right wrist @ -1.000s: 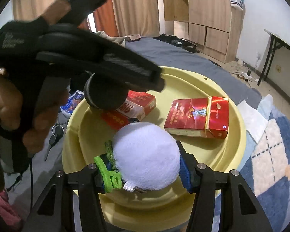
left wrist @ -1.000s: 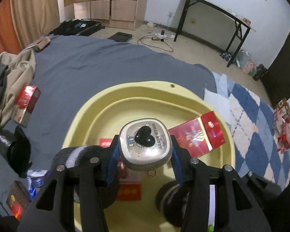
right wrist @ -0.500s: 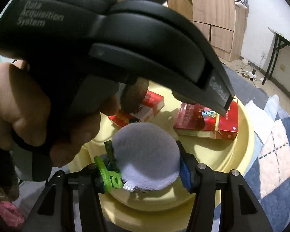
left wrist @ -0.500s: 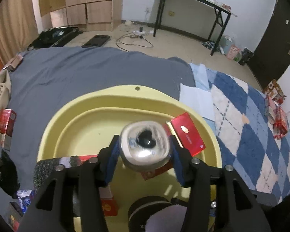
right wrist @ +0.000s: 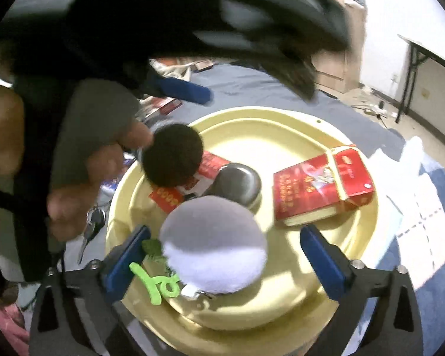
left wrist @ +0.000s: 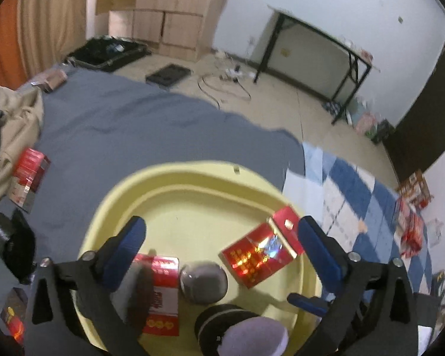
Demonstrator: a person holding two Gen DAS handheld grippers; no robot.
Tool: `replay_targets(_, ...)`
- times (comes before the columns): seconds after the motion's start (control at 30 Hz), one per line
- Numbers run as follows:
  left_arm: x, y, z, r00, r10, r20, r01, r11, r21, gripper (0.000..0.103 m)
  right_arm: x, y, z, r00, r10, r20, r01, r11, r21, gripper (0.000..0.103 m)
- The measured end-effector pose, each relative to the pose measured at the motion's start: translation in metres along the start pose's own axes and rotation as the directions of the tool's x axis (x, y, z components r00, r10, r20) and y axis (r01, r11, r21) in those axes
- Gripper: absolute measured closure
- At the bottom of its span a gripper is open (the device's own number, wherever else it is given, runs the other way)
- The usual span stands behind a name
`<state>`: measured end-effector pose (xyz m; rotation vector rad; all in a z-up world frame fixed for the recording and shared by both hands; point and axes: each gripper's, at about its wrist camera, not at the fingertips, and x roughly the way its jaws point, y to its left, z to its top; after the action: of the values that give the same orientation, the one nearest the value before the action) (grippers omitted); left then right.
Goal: Organize rigid objects
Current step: 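Withdraw both open tools back over the rug toward the red boxes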
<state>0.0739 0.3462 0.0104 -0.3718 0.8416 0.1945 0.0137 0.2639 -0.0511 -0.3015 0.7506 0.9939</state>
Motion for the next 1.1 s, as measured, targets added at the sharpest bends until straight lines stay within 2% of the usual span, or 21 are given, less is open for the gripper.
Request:
replay_targets(0.07,-0.013,-0.002,0.005,0.999,0.022,0.039,-0.022,1.0,-0.014,0.0,-0.006,-0.006,-0.001,1.0,-0.006,-0.001,0.006,1.0,0.021,0.0)
replay_targets(0.17,-0.038,-0.012,0.012,0.986,0.105,0.126,-0.105,0.994,-0.011,0.0,-0.018,-0.011,-0.002,1.0,0.01,-0.004,-0.01,0.999,0.051,0.0)
replay_targets(0.3,-0.073,-0.029,0.01,0.974,0.108,0.201,-0.107,0.994,-0.019,0.0,-0.054,-0.023,-0.004,0.999,0.022,0.033,-0.025,0.996,0.09,0.0)
replay_targets(0.4,-0.092,-0.036,0.0,0.969,0.123,0.215,-0.119,0.992,-0.034,0.0,-0.081,-0.033,0.001,0.998,0.055,0.035,-0.059,0.987,0.15,0.0)
replay_targets(0.47,-0.104,-0.039,-0.007,0.965,0.143,0.22,-0.139,0.99,-0.033,0.0,-0.097,-0.045,0.007,0.997,0.054,0.064,-0.066,0.977,0.203,0.0)
replay_targets(0.53,-0.113,-0.043,-0.013,0.965,0.135,0.226,-0.127,0.991,-0.05,0.0,-0.111,-0.056,0.006,0.997,-0.002,0.073,-0.018,0.964,0.264,0.0)
replay_targets(0.67,-0.13,-0.065,-0.037,0.974,0.042,0.223,-0.021,0.995,-0.099,0.0,-0.148,-0.083,-0.014,0.988,-0.145,0.052,0.116,0.923,0.368,0.0)
replay_targets(0.77,-0.131,-0.115,-0.05,0.972,0.004,0.234,0.001,1.0,-0.025,0.0,-0.192,-0.106,-0.041,0.954,-0.299,0.014,0.268,0.873,0.408,0.0)
replay_targets(0.83,-0.126,-0.153,-0.061,0.976,-0.036,0.216,0.024,0.998,0.057,0.0,-0.235,-0.127,-0.065,0.911,-0.413,-0.001,0.37,0.816,0.443,0.0)
replay_targets(0.87,-0.123,-0.172,-0.068,0.976,-0.067,0.205,0.048,0.994,0.094,0.0,-0.248,-0.132,-0.072,0.898,-0.44,-0.006,0.394,0.798,0.456,0.0)
replay_targets(0.93,-0.119,-0.198,-0.08,0.978,-0.108,0.177,0.083,0.986,0.143,0.0,-0.295,-0.154,-0.102,0.852,-0.522,-0.046,0.469,0.72,0.511,0.0)
replay_targets(1.0,-0.113,-0.225,-0.095,0.975,-0.179,0.133,0.154,0.972,0.177,0.0,-0.329,-0.168,-0.128,0.826,-0.559,-0.07,0.501,0.671,0.546,0.0)
replay_targets(1.1,-0.105,-0.25,-0.11,0.975,-0.207,0.081,0.188,0.963,0.194,0.0,-0.359,-0.175,-0.157,0.795,-0.597,-0.103,0.549,0.637,0.541,0.0)
